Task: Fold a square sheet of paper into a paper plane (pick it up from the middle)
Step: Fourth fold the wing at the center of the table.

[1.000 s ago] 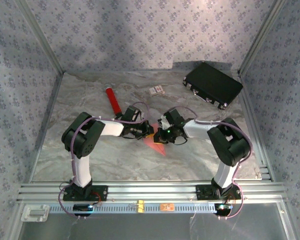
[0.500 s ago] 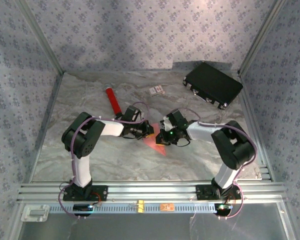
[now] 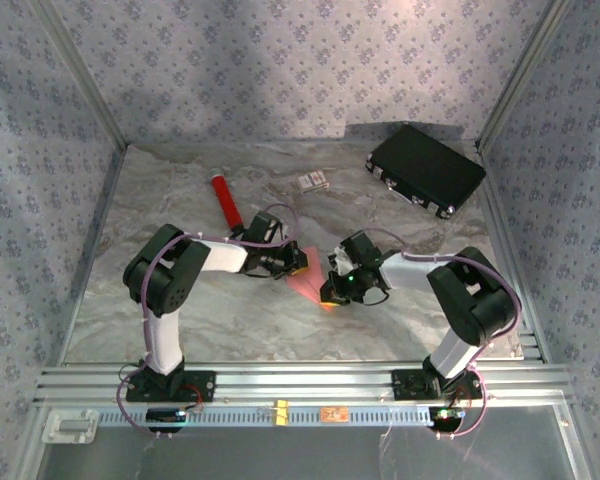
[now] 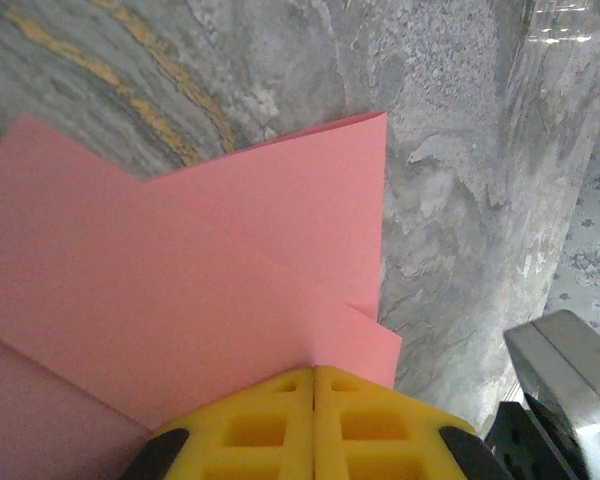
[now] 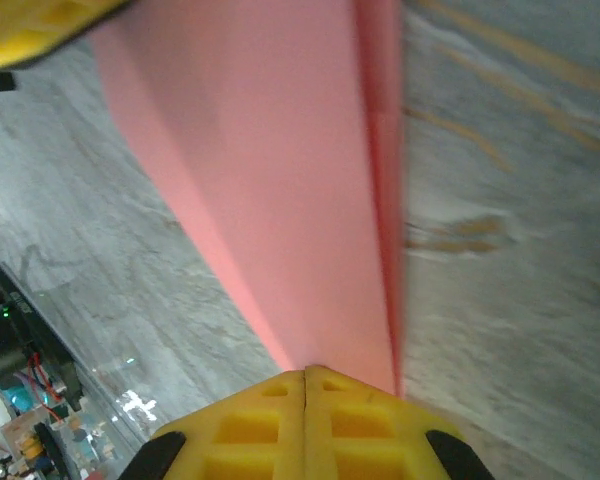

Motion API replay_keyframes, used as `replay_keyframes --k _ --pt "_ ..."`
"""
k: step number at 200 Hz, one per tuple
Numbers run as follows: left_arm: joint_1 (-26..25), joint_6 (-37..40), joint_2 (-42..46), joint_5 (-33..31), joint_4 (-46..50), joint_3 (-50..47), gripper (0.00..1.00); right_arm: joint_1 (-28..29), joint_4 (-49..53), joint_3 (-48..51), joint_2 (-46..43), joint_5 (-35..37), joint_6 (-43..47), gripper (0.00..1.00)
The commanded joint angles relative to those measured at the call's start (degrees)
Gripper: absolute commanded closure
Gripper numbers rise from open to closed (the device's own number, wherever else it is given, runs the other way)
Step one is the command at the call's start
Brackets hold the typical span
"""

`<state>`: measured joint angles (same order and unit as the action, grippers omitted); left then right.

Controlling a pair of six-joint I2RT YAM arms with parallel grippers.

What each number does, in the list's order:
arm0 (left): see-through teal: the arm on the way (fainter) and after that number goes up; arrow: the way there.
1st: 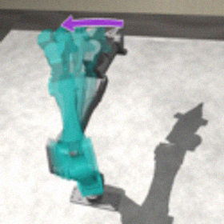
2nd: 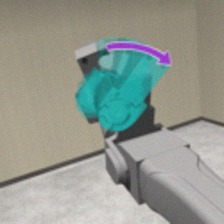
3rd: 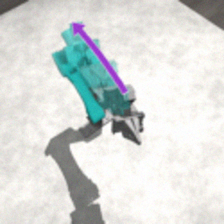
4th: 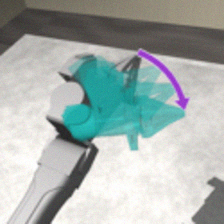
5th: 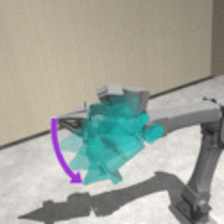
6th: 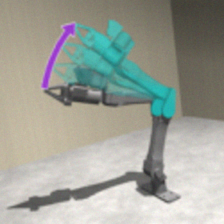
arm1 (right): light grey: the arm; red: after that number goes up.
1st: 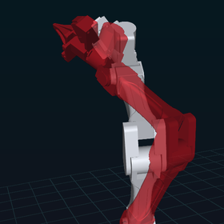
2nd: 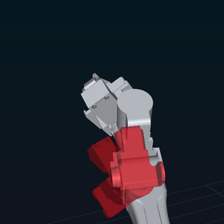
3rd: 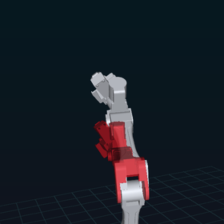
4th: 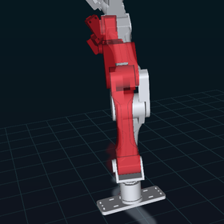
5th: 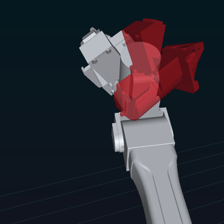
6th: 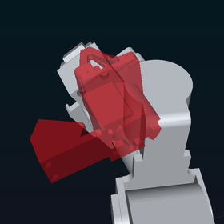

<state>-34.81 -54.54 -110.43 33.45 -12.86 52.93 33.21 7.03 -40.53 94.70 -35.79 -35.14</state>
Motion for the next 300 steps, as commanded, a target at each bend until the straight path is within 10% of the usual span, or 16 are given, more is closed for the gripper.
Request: replay_keyframes --k 1,182,300 --pt "0.6 0.4 -2.8 -4.0 5.0 -2.3 0.93 -0.8 -0.1 1.9 1.0 -0.3 0.3 1.0" --pt "0.6 0.2 -3.1 -4.5 5.0 -2.7 0.94 -3.1 2.0 10.6 -5.3 -3.4 2.4 1.0" --pt "0.3 -0.1 -2.1 -4.6 4.4 -3.3 0.94 -1.5 2.4 -3.8 -1.5 -1.1 -0.2 0.99"
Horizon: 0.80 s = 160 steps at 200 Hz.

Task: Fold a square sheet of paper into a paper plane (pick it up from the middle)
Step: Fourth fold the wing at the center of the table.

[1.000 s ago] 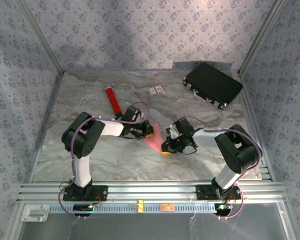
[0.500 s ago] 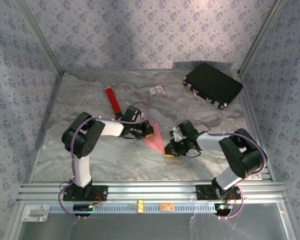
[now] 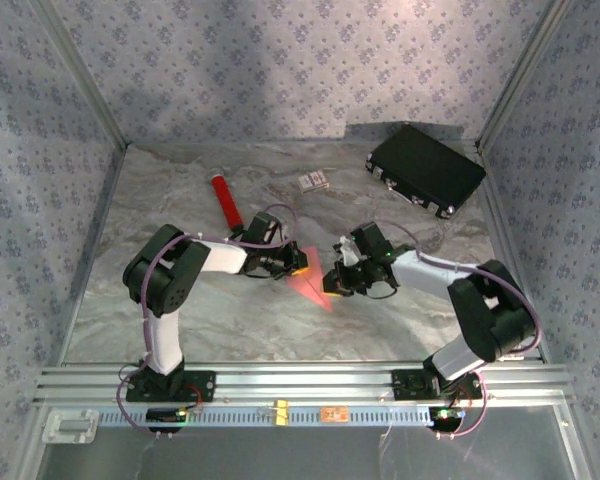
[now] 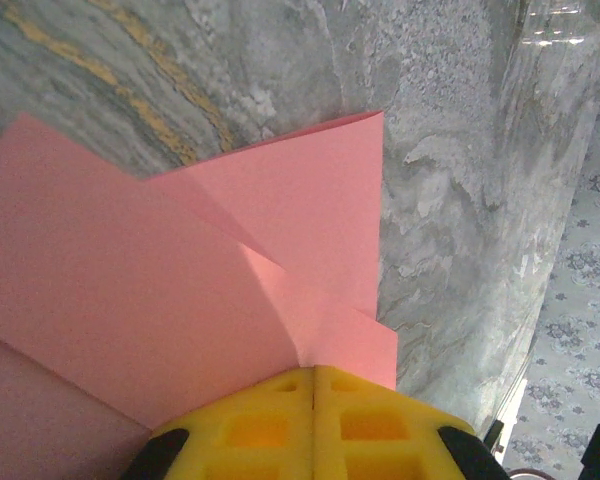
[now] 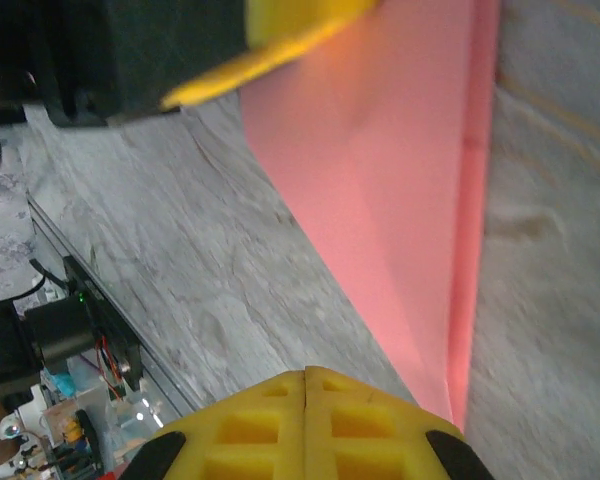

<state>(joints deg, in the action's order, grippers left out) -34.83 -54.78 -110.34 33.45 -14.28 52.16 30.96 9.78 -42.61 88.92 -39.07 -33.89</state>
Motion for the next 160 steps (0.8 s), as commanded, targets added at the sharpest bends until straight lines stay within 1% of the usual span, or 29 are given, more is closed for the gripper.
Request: replay_keyframes --k 1,13,27,52,69,86,106,119,139,160 --pt "0.3 0.1 -2.1 -4.6 5.8 -2.5 0.94 0.8 -0.5 -1.6 4.4 2.3 -1.5 0.99" --pt "0.3 0.1 -2.0 -4.7 5.8 -2.6 0.94 0.7 -2.8 -1.0 6.1 2.2 -1.6 0.99" --pt "0.3 0.3 -1.9 -4.3 5.6 -2.3 0.93 0.8 -2.8 -0.5 7.6 2.0 -1.7 0.99" --pt "0.3 1.0 -1.3 -3.7 5.6 -1.2 0.93 0.6 -1.7 2.6 8.0 4.0 -1.6 1.0" --pt "0.3 2.2 -0.3 -3.7 6.9 0.6 0.92 0.0 -3.4 5.1 8.1 3.6 -1.7 1.0" --pt "0.2 2.8 1.5 -3.8 7.6 2.2 0.89 -0.1 -4.1 5.8 8.6 3.6 -1.7 1.0" --pt "-0.4 3.3 3.7 -4.2 8.4 3.5 0.83 -0.2 -4.9 6.0 8.9 3.5 -3.3 1.0" --pt "-1.2 3.7 5.0 -4.6 9.3 4.0 0.82 -0.3 -4.9 5.8 8.9 3.6 -3.5 1.0" --pt "-3.0 3.0 6.3 -5.4 10.0 3.4 0.87 -0.5 -4.8 5.7 8.8 3.6 -3.4 1.0" --pt "-5.2 0.6 6.7 -5.7 7.7 1.5 0.93 -0.7 -4.9 5.8 8.6 3.7 -3.5 1.0"
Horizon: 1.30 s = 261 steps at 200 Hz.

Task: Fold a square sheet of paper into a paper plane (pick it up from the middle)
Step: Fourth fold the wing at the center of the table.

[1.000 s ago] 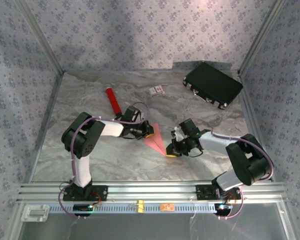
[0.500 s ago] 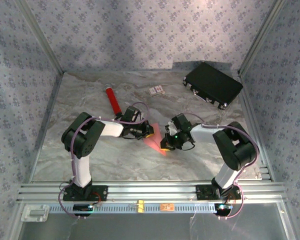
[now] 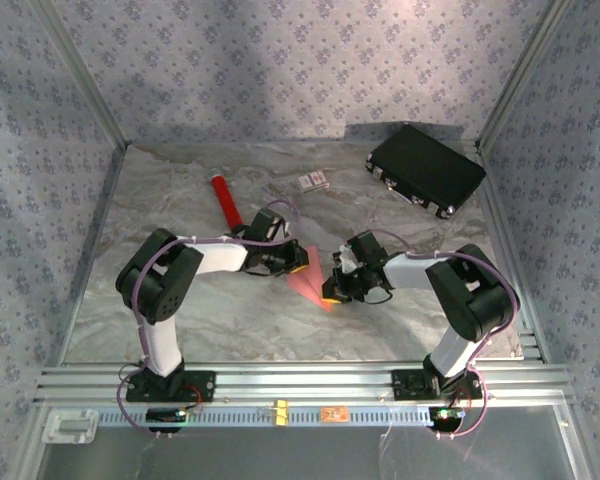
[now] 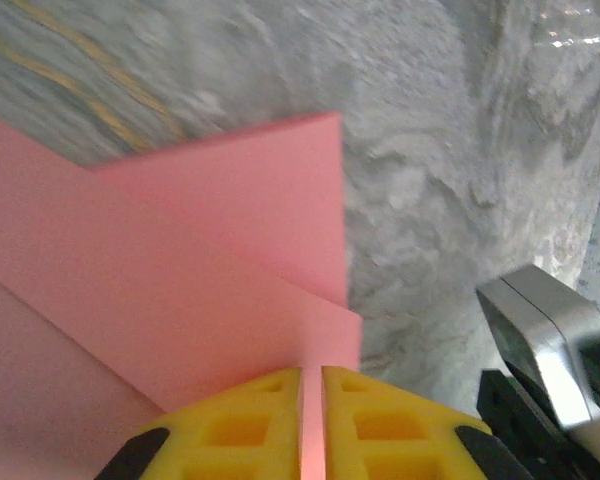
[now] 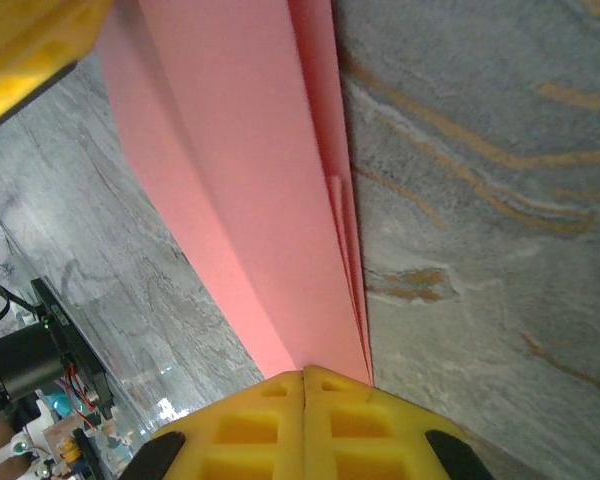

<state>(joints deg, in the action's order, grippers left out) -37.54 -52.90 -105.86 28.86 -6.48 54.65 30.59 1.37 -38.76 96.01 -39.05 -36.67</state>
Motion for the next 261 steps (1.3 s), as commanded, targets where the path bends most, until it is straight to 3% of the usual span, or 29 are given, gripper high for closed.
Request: replay_keyframes --k 1,47,128,177,261 --pt "-2.5 -1.4 2.2 -1.1 -0.3 -1.1 0.93 -0.4 3.6 1.9 1.5 3.6 -0.7 1.0" --pt "-6.7 -5.6 -0.4 -0.2 -4.3 -3.0 0.98 -0.5 3.2 2.2 1.4 3.7 -1.3 1.0" --pt "-8.4 -8.7 -3.4 -1.2 -6.2 -6.9 0.98 -0.7 3.4 2.5 1.5 3.8 -1.0 1.0" --pt "-6.3 -4.2 -3.3 -8.4 2.6 -3.8 0.98 -0.7 3.5 2.6 1.6 3.8 -0.6 1.0" --pt "2.0 -0.3 -4.2 -4.4 -1.4 -2.6 0.96 -0.8 2.9 3.7 1.6 3.8 -0.2 1.0"
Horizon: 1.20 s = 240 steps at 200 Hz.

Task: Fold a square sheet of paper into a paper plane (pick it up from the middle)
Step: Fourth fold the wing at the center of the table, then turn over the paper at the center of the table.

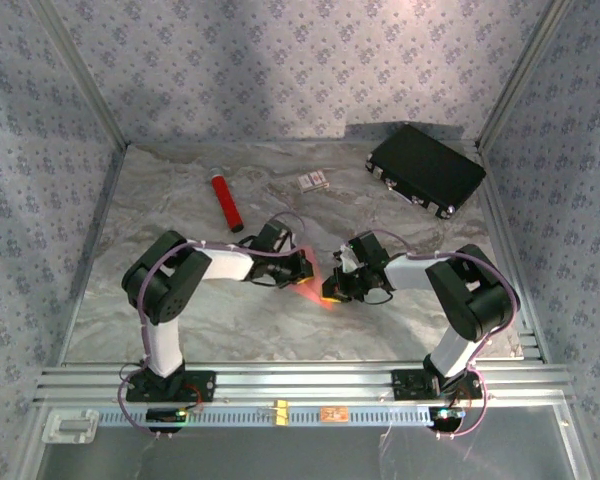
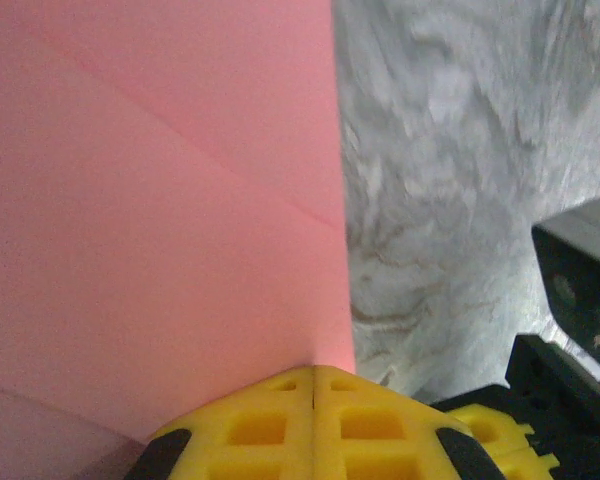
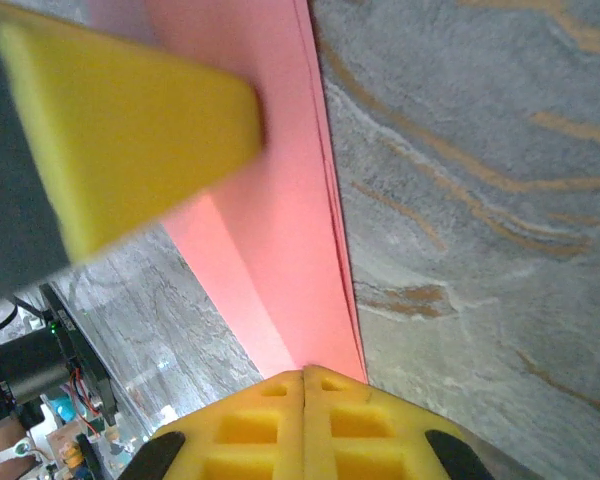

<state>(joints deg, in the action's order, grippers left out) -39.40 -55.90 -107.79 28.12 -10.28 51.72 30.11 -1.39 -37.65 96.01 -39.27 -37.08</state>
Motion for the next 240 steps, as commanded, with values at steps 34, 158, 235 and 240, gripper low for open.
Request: replay_keyframes --k 34,158,235,240 --pt "7.0 5.3 -3.3 -3.3 5.8 3.0 0.94 -0.3 5.8 2.5 2.1 3.6 0.6 1.0" --pt "15.2 14.7 1.3 -2.9 16.6 11.1 0.85 -0.4 6.6 0.6 0.2 1.4 3.0 1.0" --pt "5.3 10.0 6.3 -1.4 13.3 9.4 0.8 -1.4 6.3 -0.7 -9.2 1.1 1.5 0.96" --pt "4.5 9.7 5.6 -1.0 12.7 9.4 0.8 -1.8 6.9 -0.5 -10.2 1.4 0.5 0.95"
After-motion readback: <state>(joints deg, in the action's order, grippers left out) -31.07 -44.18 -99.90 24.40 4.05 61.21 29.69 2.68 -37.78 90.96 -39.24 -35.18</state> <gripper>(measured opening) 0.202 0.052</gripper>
